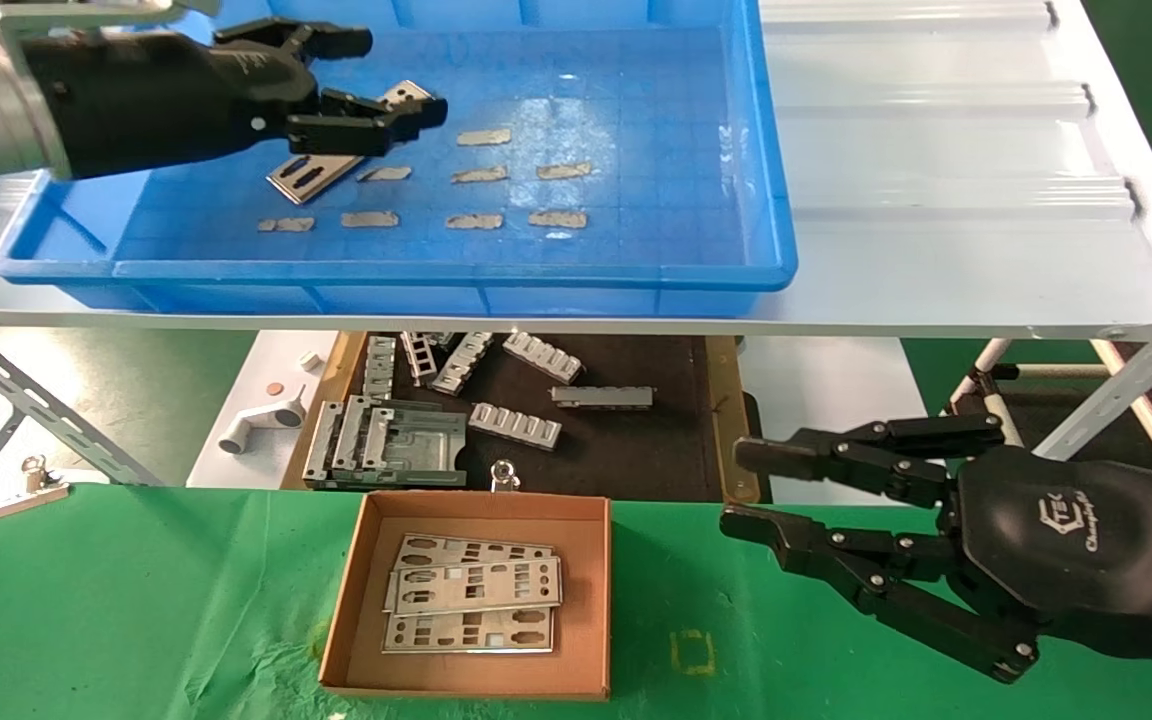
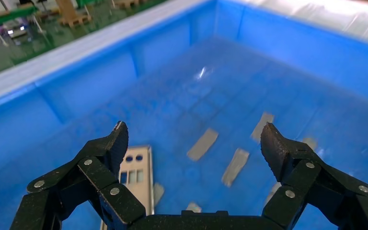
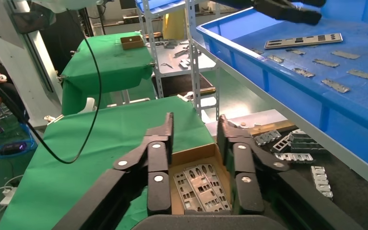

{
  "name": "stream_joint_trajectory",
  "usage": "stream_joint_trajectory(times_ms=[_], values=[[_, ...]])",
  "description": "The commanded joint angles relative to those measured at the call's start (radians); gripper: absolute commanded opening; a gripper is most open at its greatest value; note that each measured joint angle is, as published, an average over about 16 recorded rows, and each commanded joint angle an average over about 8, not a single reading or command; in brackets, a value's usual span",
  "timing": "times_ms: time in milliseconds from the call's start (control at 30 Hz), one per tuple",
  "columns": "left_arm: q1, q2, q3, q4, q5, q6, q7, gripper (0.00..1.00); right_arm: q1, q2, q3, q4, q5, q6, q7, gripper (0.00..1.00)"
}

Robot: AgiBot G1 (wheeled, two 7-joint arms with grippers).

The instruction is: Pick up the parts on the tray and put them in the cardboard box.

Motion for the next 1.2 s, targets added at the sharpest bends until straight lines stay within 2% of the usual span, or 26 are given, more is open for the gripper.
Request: stream_joint_trajectory(times_ms=[33,367,700,767,867,1033,1133,1200], values=[[-0.034,0.024,0.013,0.075,0.021,0.002,0.03,1.0,0.0,0.0,0.0,0.0,0.0,0.0,0.0,0.0],[-0.113,0.072,0.042,0.265,0.074,-0.022,0.135,1.0,0.0,0.0,0.0,0.0,0.0,0.0,0.0,0.0],[-0.133,0.108,0.047,0.361,0.087,-0.1,0.179,1.0,0.0,0.0,0.0,0.0,0.0,0.0,0.0,0.0],[-0.134,0.113,0.046,0.372,0.085,-0.114,0.185,0.97,0.0,0.0,0.0,0.0,0.0,0.0,0.0,0.0],[-0.136,0.119,0.043,0.386,0.082,-0.132,0.19,0.76,0.0,0.0,0.0,0.0,0.0,0.0,0.0,0.0],[-0.139,0.124,0.038,0.403,0.074,-0.145,0.191,0.19,0.0,0.0,0.0,0.0,0.0,0.0,0.0,0.0],[-0.14,0.125,0.037,0.412,0.073,-0.146,0.19,0.02,0.0,0.0,0.0,0.0,0.0,0.0,0.0,0.0],[-0.14,0.125,0.037,0.416,0.073,-0.146,0.19,0.0,0.0,0.0,0.0,0.0,0.0,0.0,0.0,0.0]])
